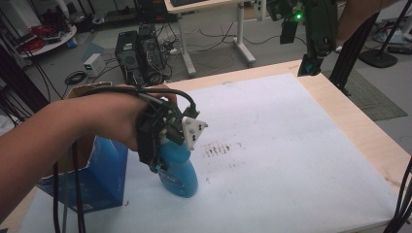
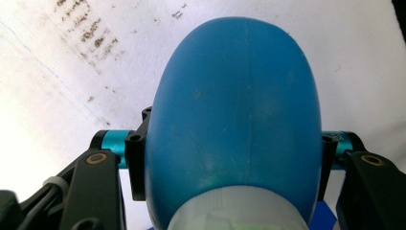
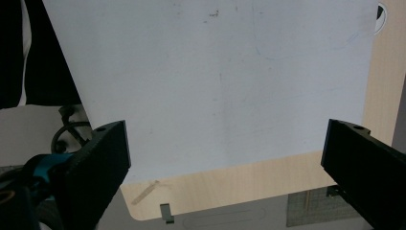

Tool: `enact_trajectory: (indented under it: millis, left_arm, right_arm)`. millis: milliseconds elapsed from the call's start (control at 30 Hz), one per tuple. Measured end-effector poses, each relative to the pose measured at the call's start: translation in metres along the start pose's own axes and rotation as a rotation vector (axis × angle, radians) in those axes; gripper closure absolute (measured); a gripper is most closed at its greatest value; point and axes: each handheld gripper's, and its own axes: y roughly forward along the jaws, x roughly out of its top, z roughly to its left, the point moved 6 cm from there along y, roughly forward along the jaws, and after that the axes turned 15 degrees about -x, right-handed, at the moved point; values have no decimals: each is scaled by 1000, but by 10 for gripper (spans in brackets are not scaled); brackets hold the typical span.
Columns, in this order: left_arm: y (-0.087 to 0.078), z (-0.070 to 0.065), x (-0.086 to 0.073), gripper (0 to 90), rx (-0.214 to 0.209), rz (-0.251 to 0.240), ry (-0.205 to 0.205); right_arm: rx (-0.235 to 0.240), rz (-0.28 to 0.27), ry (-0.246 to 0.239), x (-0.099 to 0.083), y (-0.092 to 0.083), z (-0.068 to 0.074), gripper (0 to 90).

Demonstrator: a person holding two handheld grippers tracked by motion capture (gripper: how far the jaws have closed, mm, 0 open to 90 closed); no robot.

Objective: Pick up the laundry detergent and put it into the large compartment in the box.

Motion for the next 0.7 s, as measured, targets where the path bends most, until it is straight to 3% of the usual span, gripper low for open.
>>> enact_trajectory:
  millis: [167,400,500,533,700]
  left_arm:
    - [0,-1,0,383,6,10,3]
    - [0,-4,1,387,14,59,-20]
    - [-9,-8,2,386,31,54,-34]
    - [-18,-11,1,387,26,33,-71]
    - [-36,-16,-1,386,18,4,-103]
  right_arm:
    - [-2,0,3,0,0,0,19]
    - [-2,-3,-4,1,-1,3,19]
    - [-10,-13,-3,0,-5,4,19]
    - [-11,-15,-6,0,-5,4,19]
    - [-12,-10,3,-2,-6,5,19]
